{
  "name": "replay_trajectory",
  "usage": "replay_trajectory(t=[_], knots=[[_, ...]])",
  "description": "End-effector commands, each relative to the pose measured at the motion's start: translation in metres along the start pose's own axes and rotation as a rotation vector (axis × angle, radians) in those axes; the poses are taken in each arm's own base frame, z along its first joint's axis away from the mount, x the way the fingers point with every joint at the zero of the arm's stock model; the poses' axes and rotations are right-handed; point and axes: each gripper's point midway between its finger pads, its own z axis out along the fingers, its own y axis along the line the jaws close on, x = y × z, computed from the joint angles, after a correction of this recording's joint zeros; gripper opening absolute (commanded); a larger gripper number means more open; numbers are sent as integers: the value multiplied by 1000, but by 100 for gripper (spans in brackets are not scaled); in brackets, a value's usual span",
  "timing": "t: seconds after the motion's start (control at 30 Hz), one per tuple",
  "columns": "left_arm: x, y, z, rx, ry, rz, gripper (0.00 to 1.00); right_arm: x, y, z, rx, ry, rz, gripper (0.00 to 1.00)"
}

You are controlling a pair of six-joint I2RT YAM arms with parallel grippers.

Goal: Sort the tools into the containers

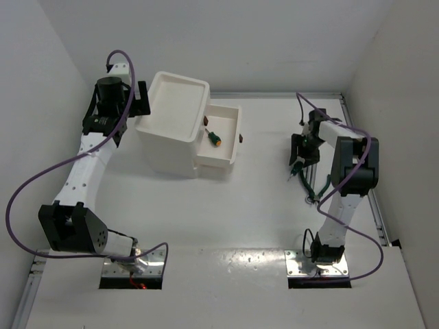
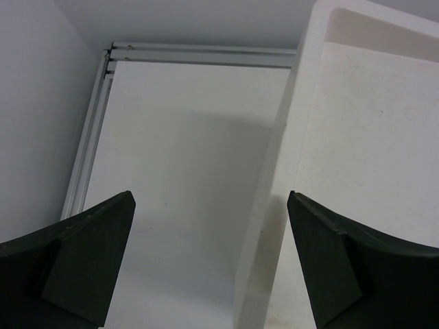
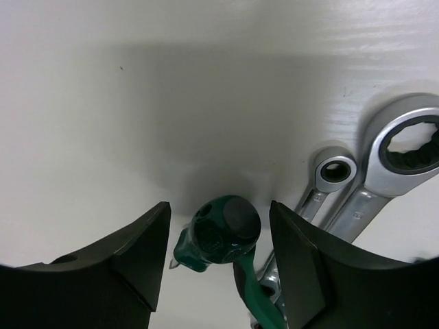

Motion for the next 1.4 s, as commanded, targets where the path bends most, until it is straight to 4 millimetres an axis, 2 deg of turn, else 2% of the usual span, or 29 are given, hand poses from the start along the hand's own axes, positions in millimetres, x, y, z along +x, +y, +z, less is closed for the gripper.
replay_trajectory(t=[0.0, 0.1, 0.13, 0.23, 0.27, 0.37, 0.43, 0.47, 0.53, 0.57, 0.6, 0.63, 0.67, 0.7, 0.77, 0.8, 0.87, 0.9, 0.93, 0.97, 1.0, 1.1, 1.27, 1.3, 1.33, 1.37], knots=[[-10, -3, 1, 12, -32, -13, 100, 1, 8, -12, -18, -24, -24, 60], [-10, -3, 1, 12, -32, -13, 100, 6, 7, -11, -17, -20, -23, 53], [-10, -3, 1, 12, -32, -13, 100, 6, 7, -11, -17, -20, -23, 45], [-10, -3, 1, 12, -32, -13, 100, 4, 8, -14, -18, -29, -25, 30], [-10, -3, 1, 12, -32, -13, 100, 4, 10, -14, -28, -29, -25, 16], [-10, -3, 1, 12, -32, -13, 100, -4, 14, -18, -53, -50, -40, 0], [-10, -3, 1, 12, -32, -13, 100, -16, 28, -24, -105, -80, -57, 0], [-5, -3, 2, 11, -22, -20, 100, -30, 33, -32, -122, -116, -65, 0], [-3, -1, 0, 1, -21, -31, 100, -46, 56, -48, -219, -165, -84, 0], [-7, -1, -4, 1, -31, -33, 100, -68, 66, -65, -257, -224, -93, 0], [-7, -1, -4, 1, -31, -44, 100, -77, 76, -75, -300, -248, -85, 0], [-6, -1, -6, 1, -33, -44, 100, -89, 97, -94, -389, -285, -114, 0], [-6, -1, -6, 1, -33, -44, 100, -99, 105, -110, -420, -332, -126, 0], [-6, -3, -6, 14, -32, -44, 100, -103, 124, -126, -502, -359, -150, 0], [-9, -3, -10, 14, -42, -55, 100, -119, 143, -156, -575, -451, -180, 0], [-9, -4, -10, 25, -42, -55, 100, -116, 166, -176, -639, -475, -201, 0], [-9, -4, -10, 25, -42, -55, 100, -118, 190, -193, -692, -522, -247, 0], [-9, -7, -10, 40, -41, -54, 100, -114, 203, -195, -716, -515, -261, 0], [-6, -11, -7, 60, -29, -52, 100, -108, 226, -201, -742, -514, -310, 0], [-2, -11, -6, 59, -20, -51, 100, -104, 238, -202, -758, -510, -326, 0], [2, -14, -2, 69, -9, -49, 100, -99, 258, -208, -784, -523, -374, 0], [10, -13, 6, 59, 16, -45, 100, -100, 287, -201, -810, -512, -412, 0], [8, -14, 15, 49, 22, -53, 100, -116, 301, -180, -796, -501, -408, 0], [8, -14, 15, 49, 22, -53, 100, -123, 304, -183, -797, -520, -423, 0], [11, -14, 18, 49, 31, -43, 100, -123, 308, -172, -789, -507, -422, 0], [11, -14, 18, 49, 31, -43, 100, -125, 308, -169, -788, -505, -421, 0]])
